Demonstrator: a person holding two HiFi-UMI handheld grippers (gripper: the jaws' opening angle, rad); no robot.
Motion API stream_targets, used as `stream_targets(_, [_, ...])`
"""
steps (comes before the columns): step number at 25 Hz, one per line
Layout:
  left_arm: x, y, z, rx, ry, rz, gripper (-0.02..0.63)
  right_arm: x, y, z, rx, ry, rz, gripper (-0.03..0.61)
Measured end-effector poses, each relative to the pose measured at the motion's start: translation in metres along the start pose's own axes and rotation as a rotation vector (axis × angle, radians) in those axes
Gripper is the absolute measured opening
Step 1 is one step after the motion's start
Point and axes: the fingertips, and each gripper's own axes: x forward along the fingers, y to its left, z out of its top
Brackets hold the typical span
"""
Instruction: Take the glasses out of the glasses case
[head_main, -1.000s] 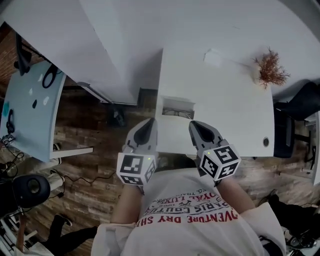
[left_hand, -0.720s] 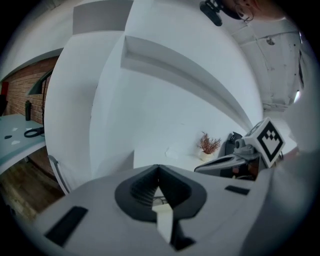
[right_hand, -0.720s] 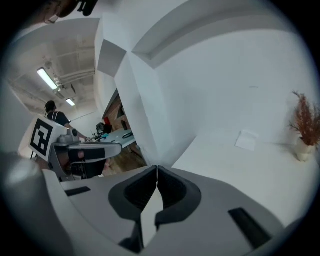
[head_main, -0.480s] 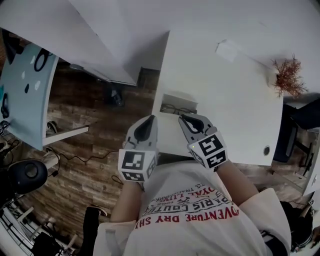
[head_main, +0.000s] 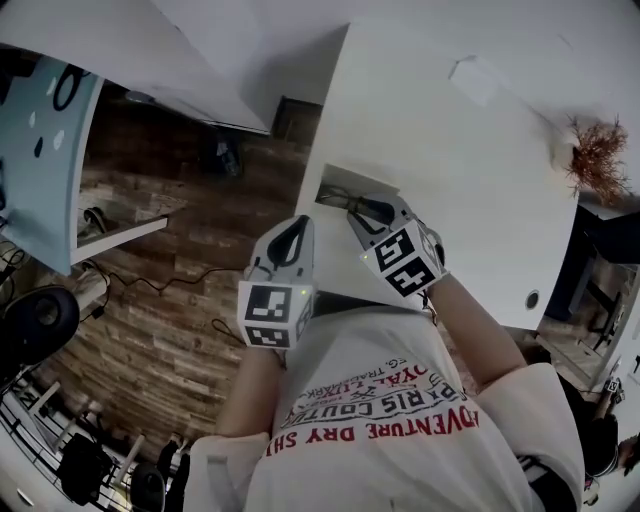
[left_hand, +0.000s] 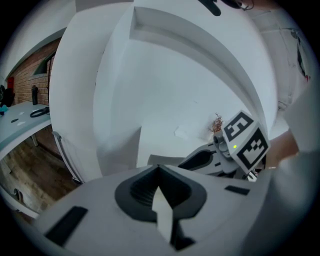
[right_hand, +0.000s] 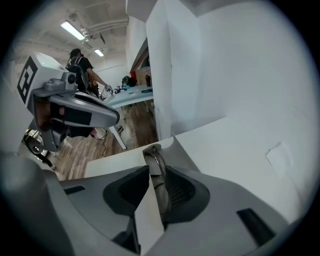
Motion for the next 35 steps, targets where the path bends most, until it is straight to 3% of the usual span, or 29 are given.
stream_targets(7, [0.005,0.001,-0.007,0.007,0.017,-0.009,-0.003,0.019,-0.002,-0.010,-0.153,0.126,0.051,0.106])
stream_targets(15, [0.005,0.008,-0.008,-0.007,0.011,0.005,-0.003,0.033,-0.006,-0.017,-0.203,0.198,0.043,0.055])
stream_targets(27, [0.002,0.006,-0.012,0.001,0.039,-0.023,-0.003,0.028,-0.018,-0.011,-0.255,0.172,-0.014,0.026])
stream_targets(35, [-0.005,0.003,0.002,0.037,0.006,-0.039,-0.003,0.003,-0.024,0.012,-0.236,0.097,-0.081,0.026])
